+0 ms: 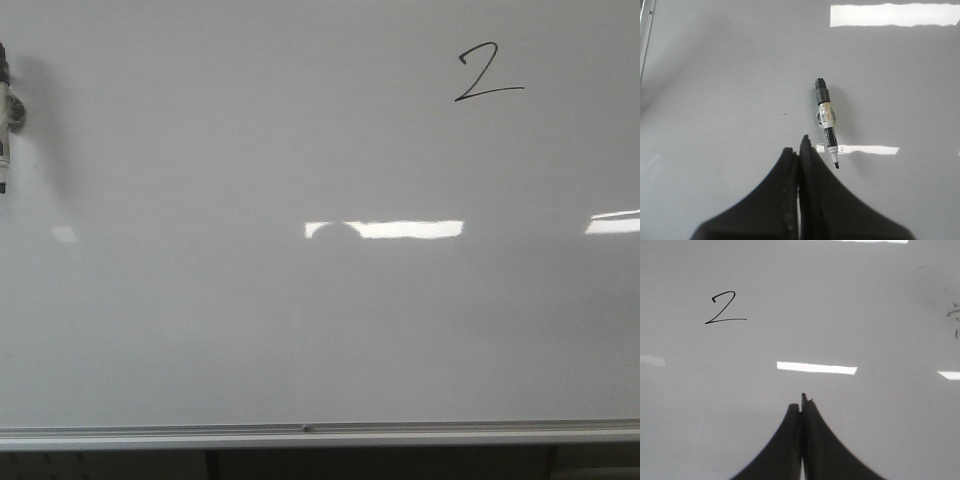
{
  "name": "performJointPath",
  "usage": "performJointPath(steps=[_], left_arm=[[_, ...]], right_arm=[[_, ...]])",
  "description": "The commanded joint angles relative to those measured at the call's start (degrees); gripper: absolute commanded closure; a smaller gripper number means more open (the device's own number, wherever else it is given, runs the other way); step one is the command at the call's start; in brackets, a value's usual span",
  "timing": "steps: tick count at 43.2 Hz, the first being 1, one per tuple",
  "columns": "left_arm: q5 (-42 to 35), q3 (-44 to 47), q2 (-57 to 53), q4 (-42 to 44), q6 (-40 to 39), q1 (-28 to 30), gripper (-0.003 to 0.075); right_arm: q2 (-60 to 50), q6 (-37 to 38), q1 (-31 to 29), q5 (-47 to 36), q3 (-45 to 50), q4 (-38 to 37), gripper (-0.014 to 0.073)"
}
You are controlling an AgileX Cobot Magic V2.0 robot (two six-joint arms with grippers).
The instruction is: Write number 2 on whiteboard
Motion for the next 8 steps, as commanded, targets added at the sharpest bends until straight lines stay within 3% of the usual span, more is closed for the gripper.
performJointPath(steps=[1, 8], left_arm=[[-4.8, 1.9, -1.5, -0.2, 0.0, -0.3, 0.0741], [-4.8, 1.9, -1.5, -0.2, 0.0, -0.3, 0.0741]], right_arm=[[-1.1, -0.1, 0.0, -4.7, -0.2, 0.1, 0.066], [-1.1, -0.1, 0.0, -4.7, -0.2, 0.1, 0.066]])
